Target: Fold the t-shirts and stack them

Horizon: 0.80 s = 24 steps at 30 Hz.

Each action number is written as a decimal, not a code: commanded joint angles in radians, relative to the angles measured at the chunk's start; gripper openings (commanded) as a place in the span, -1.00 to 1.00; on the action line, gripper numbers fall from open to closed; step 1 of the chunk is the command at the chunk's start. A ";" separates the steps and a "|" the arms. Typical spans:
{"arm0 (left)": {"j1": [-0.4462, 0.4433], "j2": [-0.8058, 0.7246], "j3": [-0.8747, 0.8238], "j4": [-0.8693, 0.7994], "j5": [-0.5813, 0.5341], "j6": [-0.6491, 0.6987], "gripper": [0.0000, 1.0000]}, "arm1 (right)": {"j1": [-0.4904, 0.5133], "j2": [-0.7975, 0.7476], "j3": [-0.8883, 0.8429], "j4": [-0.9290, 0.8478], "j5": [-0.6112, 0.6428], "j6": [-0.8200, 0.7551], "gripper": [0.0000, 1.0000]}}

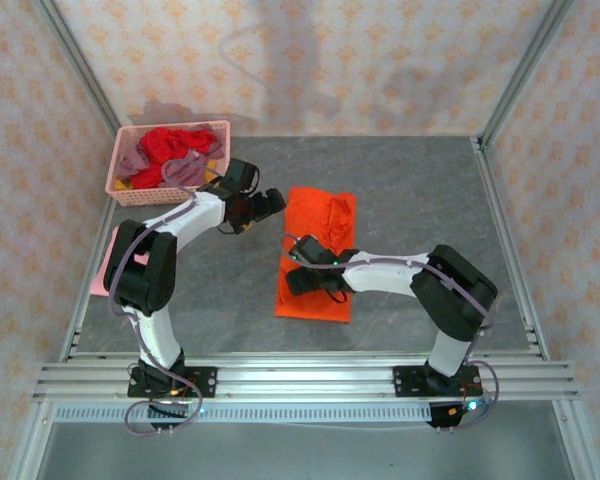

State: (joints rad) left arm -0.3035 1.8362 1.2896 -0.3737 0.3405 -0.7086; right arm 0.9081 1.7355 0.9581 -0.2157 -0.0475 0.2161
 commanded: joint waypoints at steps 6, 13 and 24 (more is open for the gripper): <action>-0.033 0.000 -0.012 0.098 0.075 0.044 0.78 | 0.006 -0.221 -0.053 -0.024 -0.060 -0.287 0.83; -0.037 0.047 0.047 0.062 0.089 0.082 0.74 | 0.165 -0.389 -0.164 -0.103 0.032 -0.655 0.81; -0.037 0.067 0.067 0.072 0.106 0.064 0.75 | 0.246 -0.258 -0.128 -0.212 0.115 -0.813 0.72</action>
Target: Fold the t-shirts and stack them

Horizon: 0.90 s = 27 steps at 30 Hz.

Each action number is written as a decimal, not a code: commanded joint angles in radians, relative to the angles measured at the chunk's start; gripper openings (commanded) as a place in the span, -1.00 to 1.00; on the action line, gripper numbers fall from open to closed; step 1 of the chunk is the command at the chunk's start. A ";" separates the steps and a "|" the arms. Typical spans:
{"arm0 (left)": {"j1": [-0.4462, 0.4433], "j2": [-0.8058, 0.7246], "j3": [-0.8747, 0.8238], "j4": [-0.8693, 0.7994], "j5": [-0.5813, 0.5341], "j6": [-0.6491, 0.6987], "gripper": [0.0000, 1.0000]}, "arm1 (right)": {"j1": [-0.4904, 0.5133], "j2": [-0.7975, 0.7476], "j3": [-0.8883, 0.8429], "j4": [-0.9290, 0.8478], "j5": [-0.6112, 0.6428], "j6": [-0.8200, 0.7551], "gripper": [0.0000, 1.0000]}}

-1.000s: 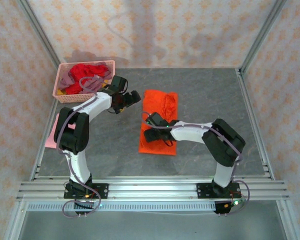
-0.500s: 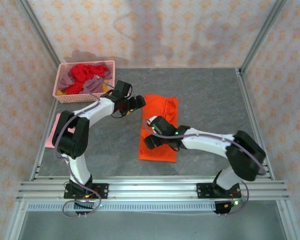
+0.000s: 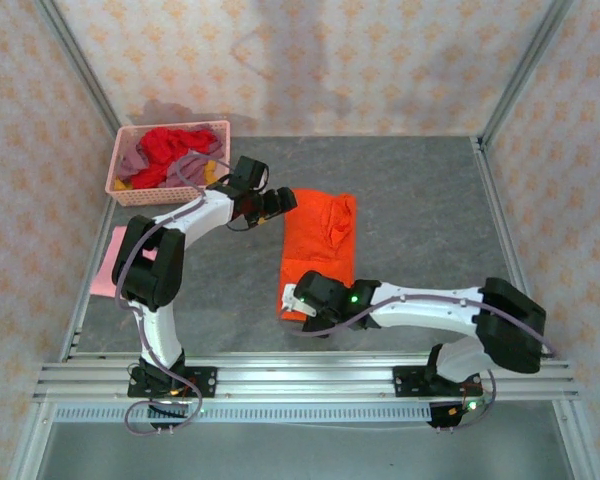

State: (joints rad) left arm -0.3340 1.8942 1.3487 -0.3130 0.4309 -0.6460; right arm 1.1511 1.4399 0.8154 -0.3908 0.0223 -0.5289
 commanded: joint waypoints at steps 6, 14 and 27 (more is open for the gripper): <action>-0.007 0.009 -0.008 0.011 0.010 0.001 0.76 | 0.003 0.103 0.030 0.008 0.009 -0.081 0.60; -0.007 0.009 -0.016 0.016 0.011 -0.001 0.78 | 0.001 0.156 0.036 0.065 0.071 -0.057 0.45; -0.007 0.031 -0.029 0.024 0.013 -0.001 0.78 | -0.024 0.142 0.037 0.100 0.114 -0.045 0.13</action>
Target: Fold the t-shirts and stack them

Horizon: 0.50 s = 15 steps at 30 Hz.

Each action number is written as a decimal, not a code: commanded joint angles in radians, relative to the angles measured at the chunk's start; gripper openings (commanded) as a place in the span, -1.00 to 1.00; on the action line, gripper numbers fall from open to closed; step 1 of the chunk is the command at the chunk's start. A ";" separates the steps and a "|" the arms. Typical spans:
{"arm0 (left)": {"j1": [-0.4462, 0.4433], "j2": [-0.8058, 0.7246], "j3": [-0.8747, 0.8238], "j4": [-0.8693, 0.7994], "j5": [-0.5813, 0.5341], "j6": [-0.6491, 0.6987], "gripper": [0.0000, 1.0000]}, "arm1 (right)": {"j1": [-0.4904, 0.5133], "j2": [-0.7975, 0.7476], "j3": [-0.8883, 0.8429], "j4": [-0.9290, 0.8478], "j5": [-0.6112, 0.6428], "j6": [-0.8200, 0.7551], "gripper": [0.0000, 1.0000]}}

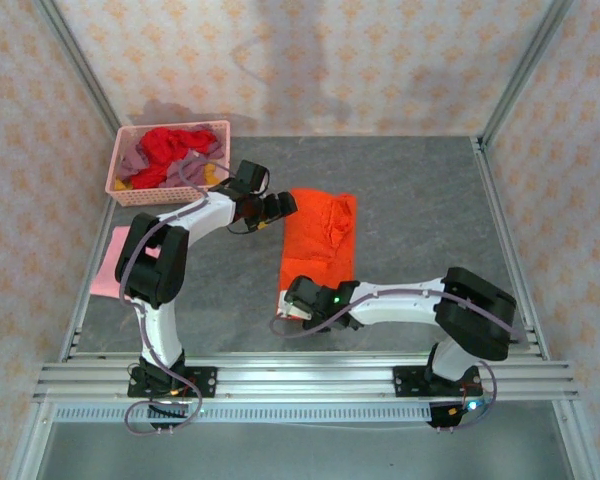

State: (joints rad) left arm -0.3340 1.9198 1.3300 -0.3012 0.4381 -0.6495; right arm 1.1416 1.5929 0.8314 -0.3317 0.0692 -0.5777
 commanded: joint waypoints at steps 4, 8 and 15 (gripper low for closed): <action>-0.007 0.004 -0.015 0.019 0.006 -0.001 0.78 | -0.036 -0.033 0.017 0.046 0.064 0.002 0.13; -0.007 0.005 -0.015 0.021 0.008 -0.003 0.78 | -0.040 -0.011 0.026 0.051 0.061 -0.009 0.17; -0.007 0.011 -0.018 0.021 0.007 -0.003 0.78 | -0.029 0.029 0.060 0.055 0.014 -0.010 0.28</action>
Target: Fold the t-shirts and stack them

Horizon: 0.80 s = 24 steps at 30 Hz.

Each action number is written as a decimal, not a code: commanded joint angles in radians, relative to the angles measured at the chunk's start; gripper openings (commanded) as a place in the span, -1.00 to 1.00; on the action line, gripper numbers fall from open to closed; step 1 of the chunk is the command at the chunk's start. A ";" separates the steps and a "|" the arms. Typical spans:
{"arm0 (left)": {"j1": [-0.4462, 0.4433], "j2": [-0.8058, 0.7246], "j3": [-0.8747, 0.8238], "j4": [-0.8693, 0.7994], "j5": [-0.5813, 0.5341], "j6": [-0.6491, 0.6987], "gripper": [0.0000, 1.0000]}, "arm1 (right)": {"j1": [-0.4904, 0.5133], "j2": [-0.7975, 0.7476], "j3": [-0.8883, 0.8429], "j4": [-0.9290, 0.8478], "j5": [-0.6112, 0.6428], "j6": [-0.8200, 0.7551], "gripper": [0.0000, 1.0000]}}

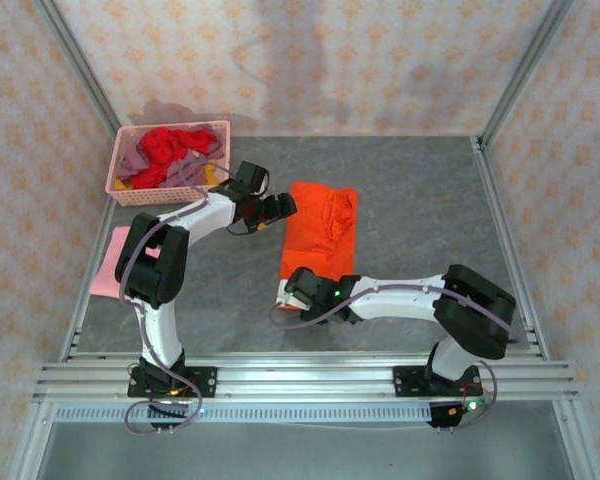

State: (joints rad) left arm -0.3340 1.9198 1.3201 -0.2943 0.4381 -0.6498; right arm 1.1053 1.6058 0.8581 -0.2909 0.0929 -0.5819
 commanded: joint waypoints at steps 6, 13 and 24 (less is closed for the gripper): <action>-0.007 0.015 -0.010 0.018 0.008 -0.003 0.78 | 0.008 0.041 0.034 0.024 0.018 -0.010 0.29; -0.007 0.015 -0.013 0.021 0.010 -0.005 0.78 | 0.006 0.071 0.030 0.021 0.062 -0.016 0.22; -0.007 0.002 -0.016 0.019 0.001 -0.008 0.78 | 0.006 0.015 0.024 -0.046 -0.005 -0.020 -1.00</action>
State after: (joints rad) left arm -0.3340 1.9202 1.3144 -0.2924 0.4381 -0.6537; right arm 1.1118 1.6577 0.8757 -0.2802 0.1020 -0.5957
